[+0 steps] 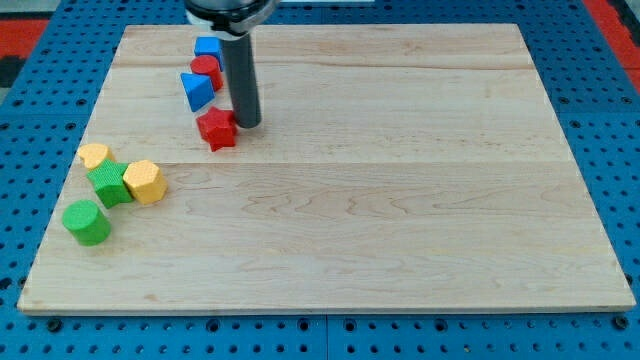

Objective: Push the red star below to the blue triangle

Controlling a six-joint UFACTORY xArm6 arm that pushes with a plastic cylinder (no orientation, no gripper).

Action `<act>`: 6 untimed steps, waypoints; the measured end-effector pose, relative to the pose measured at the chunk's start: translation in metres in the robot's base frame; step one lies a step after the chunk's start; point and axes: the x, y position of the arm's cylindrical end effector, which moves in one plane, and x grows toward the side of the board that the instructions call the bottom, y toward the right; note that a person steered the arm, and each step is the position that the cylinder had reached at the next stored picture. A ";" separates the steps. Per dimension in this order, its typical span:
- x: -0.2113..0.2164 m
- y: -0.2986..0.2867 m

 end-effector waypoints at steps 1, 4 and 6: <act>0.009 -0.015; 0.043 -0.018; 0.045 -0.027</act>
